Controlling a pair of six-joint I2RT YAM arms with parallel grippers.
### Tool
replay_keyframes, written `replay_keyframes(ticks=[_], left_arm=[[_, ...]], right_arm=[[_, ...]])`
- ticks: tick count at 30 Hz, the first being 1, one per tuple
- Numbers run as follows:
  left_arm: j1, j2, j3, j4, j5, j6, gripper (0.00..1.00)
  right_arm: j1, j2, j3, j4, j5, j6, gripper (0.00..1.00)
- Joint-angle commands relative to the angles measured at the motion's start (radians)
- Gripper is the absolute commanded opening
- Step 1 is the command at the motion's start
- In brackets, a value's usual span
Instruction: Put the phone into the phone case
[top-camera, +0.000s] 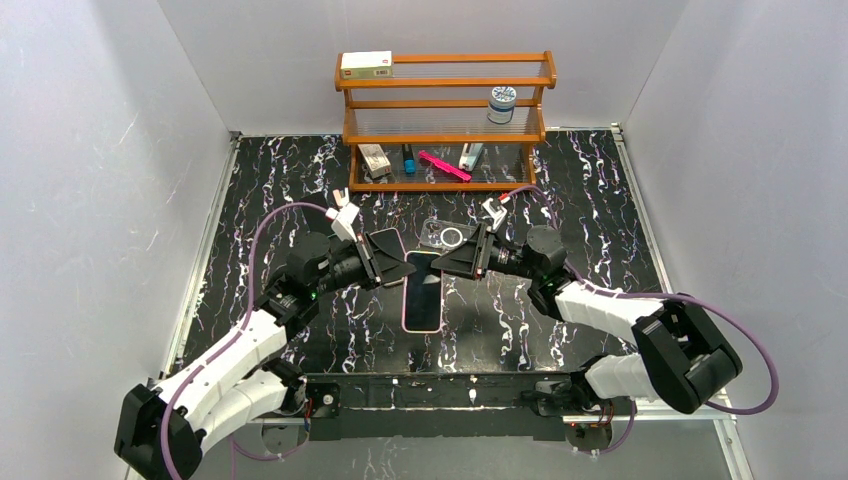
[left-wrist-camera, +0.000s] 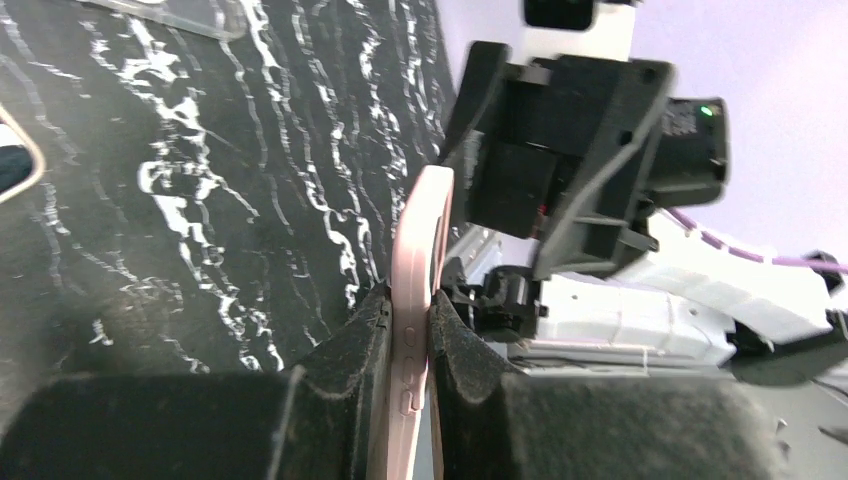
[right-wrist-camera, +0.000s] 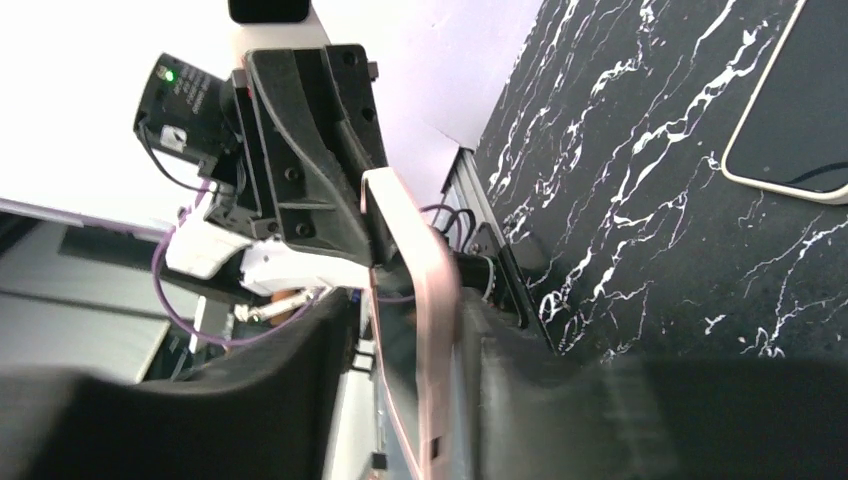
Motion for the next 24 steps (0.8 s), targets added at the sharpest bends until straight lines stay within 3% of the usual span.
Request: replay_keyframes(ticks=[1,4,5,10,14,17,24], left_arm=[[0.018,-0.018,0.049,-0.128,-0.129,0.054,0.00],[0.037,-0.014,0.083,-0.231,-0.196,0.096,0.00],[0.052,-0.009,0.100,-0.277,-0.220,0.117,0.00],[0.173,0.046,0.177,-0.480,-0.286,0.199,0.00],[0.272,0.105,0.210,-0.559,-0.312,0.262,0.00],[0.337,0.155,0.196,-0.560,-0.282,0.284,0.00],[0.439,0.231,0.104,-0.474,-0.207,0.286,0.00]], right_arm=[[-0.010,-0.087,0.002,-0.055,0.046,-0.065,0.74],[-0.013,-0.125,-0.006,-0.123,0.069,-0.096,0.96],[-0.012,-0.132,-0.005,-0.146,0.076,-0.106,0.98],[-0.012,-0.174,0.047,-0.354,0.127,-0.223,0.99],[-0.012,-0.180,0.153,-0.658,0.219,-0.346,0.99],[-0.012,-0.166,0.207,-0.782,0.249,-0.401,0.99],[-0.015,-0.186,0.197,-0.810,0.242,-0.456,0.99]])
